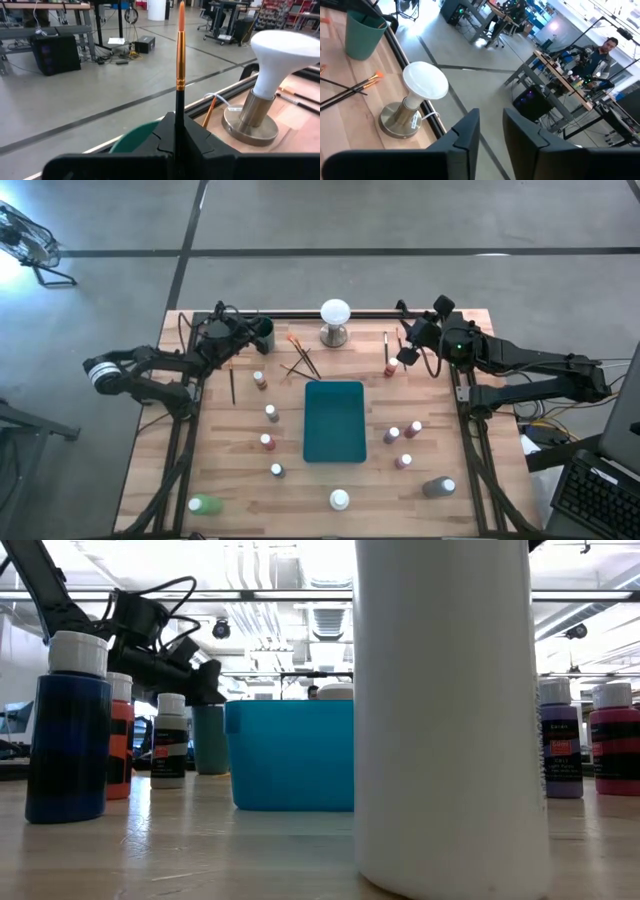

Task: Pick & Place Paint Supplies
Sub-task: Put the yellow paint brush into the green cup

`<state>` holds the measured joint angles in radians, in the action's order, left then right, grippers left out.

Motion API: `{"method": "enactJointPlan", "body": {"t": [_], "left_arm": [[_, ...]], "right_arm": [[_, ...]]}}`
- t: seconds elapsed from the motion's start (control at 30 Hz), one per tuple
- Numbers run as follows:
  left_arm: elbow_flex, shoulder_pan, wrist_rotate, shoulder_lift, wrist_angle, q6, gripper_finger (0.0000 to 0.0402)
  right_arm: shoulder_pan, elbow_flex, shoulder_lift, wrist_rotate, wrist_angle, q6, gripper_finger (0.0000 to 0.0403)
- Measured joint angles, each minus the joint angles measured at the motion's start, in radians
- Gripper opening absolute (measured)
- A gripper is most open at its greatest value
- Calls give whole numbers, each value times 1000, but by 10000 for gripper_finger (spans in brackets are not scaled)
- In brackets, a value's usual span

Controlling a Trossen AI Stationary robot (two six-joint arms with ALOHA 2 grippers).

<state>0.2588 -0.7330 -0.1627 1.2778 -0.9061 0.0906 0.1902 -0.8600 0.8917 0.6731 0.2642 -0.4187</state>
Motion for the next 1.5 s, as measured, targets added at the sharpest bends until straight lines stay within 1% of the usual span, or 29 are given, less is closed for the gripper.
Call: {"method": "enactJointPlan", "body": {"t": [0.3, 0.37, 0.5, 0.77, 0.93, 1.07, 1.3, 1.5], "left_arm": [[0, 0, 0, 0, 14, -1, 11], [0, 0, 0, -1, 16, 1, 20], [0, 0, 0, -1, 16, 10, 35], [3, 0, 14, -1, 18, 10, 27], [31, 1, 14, -1, 25, 13, 34], [61, 1, 17, -5, 46, 9, 46], [95, 1, 48, -18, 155, 15, 78], [106, 1, 98, -81, 161, 35, 113]], "right_arm": [[0, 0, 0, 0, -8, -4, 70], [0, 0, 0, 0, -8, -4, 72], [0, 0, 0, 0, -8, -4, 84], [0, 0, 0, 0, -8, -3, 111], [0, 0, 0, 0, -8, -3, 125], [0, 0, 0, 0, -8, -2, 135], [0, 0, 0, 2, -8, -3, 151], [0, 0, 0, 2, -8, -3, 160]]}}
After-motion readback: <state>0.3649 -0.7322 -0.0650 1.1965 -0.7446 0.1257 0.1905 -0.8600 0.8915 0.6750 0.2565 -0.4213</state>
